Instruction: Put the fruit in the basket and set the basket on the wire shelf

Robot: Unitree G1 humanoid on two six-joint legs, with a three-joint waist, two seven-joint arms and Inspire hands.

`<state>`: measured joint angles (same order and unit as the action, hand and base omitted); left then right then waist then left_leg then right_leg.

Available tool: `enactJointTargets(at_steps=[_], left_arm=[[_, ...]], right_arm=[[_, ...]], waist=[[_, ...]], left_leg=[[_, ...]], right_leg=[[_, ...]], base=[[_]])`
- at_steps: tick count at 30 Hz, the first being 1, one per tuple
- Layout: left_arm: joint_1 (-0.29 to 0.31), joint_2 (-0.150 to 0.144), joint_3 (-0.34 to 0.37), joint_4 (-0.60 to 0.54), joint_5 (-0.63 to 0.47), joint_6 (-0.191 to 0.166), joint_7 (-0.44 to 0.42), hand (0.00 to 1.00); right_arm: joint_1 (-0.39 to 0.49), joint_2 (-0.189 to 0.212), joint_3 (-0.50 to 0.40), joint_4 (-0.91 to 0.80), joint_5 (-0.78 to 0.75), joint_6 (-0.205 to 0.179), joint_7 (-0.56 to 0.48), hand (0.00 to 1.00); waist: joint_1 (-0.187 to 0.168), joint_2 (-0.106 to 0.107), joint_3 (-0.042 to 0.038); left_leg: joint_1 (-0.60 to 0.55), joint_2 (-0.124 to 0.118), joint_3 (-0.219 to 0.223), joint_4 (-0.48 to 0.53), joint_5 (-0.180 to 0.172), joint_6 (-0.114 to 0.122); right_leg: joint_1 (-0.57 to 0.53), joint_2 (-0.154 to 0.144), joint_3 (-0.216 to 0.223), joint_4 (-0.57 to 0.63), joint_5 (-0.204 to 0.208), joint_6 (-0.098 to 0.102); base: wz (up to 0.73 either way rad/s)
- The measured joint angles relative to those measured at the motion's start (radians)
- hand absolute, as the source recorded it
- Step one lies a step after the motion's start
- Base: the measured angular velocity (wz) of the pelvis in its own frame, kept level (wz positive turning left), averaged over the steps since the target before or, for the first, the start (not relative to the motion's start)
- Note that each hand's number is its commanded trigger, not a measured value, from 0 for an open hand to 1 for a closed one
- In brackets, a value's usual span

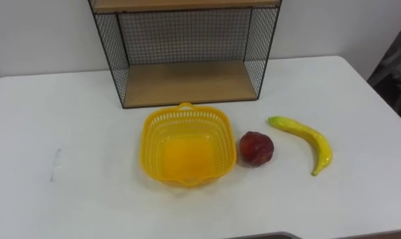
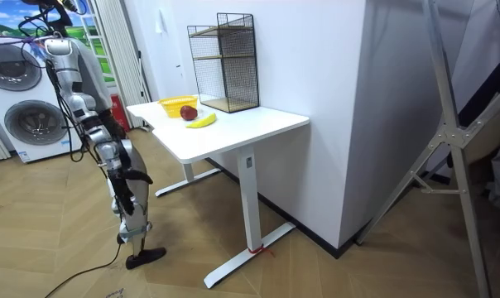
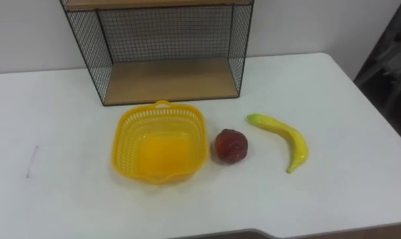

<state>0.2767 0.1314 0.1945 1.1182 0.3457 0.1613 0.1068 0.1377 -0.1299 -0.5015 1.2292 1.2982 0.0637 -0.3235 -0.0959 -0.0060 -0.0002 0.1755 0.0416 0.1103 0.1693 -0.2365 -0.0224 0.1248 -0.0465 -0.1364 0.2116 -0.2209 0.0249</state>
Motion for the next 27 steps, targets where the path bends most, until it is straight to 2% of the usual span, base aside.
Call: enactJointTargets(at_steps=[3,7,11,12,14,16,18,20,24,27], left_arm=[[0.002,0.001,-0.001,0.0,0.0,-0.012,0.0,0.0],[0.023,0.006,-0.001,-0.023,-0.002,-0.021,-0.002,0.0],[0.046,0.018,0.017,-0.063,0.004,-0.055,-0.002,0.0],[0.048,0.018,0.023,-0.066,0.004,-0.06,-0.002,0.0],[0.051,0.018,0.03,-0.081,0.003,-0.065,-0.001,0.0],[0.051,0.023,0.03,-0.082,0.002,-0.08,0.0,0.0],[0.048,0.028,0.029,-0.087,0.003,-0.088,0.0,0.0],[0.042,0.032,0.029,-0.087,0.022,-0.096,0.0,0.0],[0.038,0.036,0.017,-0.083,0.037,-0.104,0.0,0.0],[0.029,0.042,-0.014,-0.076,0.038,-0.105,0.0,0.0]], right_arm=[[-0.004,0.001,-0.037,-0.04,0.024,-0.036,-0.068,0.0],[-0.003,0.0,-0.069,-0.198,0.029,-0.078,-0.186,0.0],[-0.002,-0.002,-0.122,-0.334,0.021,-0.138,-0.288,0.0],[-0.001,-0.002,-0.127,-0.359,0.011,-0.141,-0.309,0.0],[0.0,-0.002,-0.131,-0.462,-0.091,-0.173,-0.394,0.0],[-0.002,-0.003,-0.139,-0.568,-0.171,-0.189,-0.476,0.0],[-0.005,-0.005,-0.138,-0.678,-0.264,-0.218,-0.551,0.0],[-0.009,-0.025,-0.133,-0.775,-0.413,-0.242,-0.634,0.0],[-0.034,-0.043,-0.122,-0.914,-0.664,-0.262,-0.731,0.0],[-0.038,-0.082,-0.073,-1.023,-0.805,-0.265,-0.763,0.0]], waist=[[-0.008,-0.001,-0.0007],[-0.011,-0.003,-0.0023],[-0.015,-0.015,-0.0025],[-0.013,-0.02,-0.0036],[-0.013,-0.018,-0.0015],[-0.015,-0.024,-0.0049],[-0.014,-0.023,-0.0045],[-0.01,-0.023,-0.0041],[-0.005,-0.022,-0.0021],[0.006,-0.022,0.0005]], left_leg=[[-0.016,-0.001,0.001,0.011,0.0,0.0],[-0.025,-0.001,0.021,0.02,0.0,0.0],[-0.024,-0.001,0.025,0.02,0.0,0.0],[-0.025,-0.001,0.024,0.02,0.0,0.0],[-0.031,-0.002,0.024,0.02,0.0,0.0],[-0.041,-0.003,0.025,0.022,0.001,0.001],[-0.057,-0.003,0.024,0.029,0.001,0.001],[-0.06,-0.002,0.023,0.029,0.001,0.001],[-0.061,-0.002,0.023,0.027,0.001,0.001],[-0.062,-0.003,0.026,0.023,0.001,0.001]], right_leg=[[-0.016,-0.003,0.002,0.012,-0.003,0.0],[-0.037,-0.002,0.024,0.027,-0.003,0.0],[-0.039,-0.003,0.027,0.03,-0.003,0.001],[-0.041,-0.003,0.027,0.031,-0.004,0.002],[-0.047,-0.003,0.026,0.031,-0.004,0.003],[-0.059,-0.005,0.026,0.04,-0.004,0.003],[-0.075,-0.005,0.027,0.044,-0.004,0.002],[-0.077,-0.004,0.025,0.042,-0.003,0.001],[-0.076,-0.004,0.026,0.035,-0.003,0.001],[-0.075,-0.003,0.026,0.028,-0.001,0.003]], base=[[-0.01],[-0.14],[-0.02],[0.0],[0.0],[0.0],[0.0],[0.0],[0.0],[0.0]])
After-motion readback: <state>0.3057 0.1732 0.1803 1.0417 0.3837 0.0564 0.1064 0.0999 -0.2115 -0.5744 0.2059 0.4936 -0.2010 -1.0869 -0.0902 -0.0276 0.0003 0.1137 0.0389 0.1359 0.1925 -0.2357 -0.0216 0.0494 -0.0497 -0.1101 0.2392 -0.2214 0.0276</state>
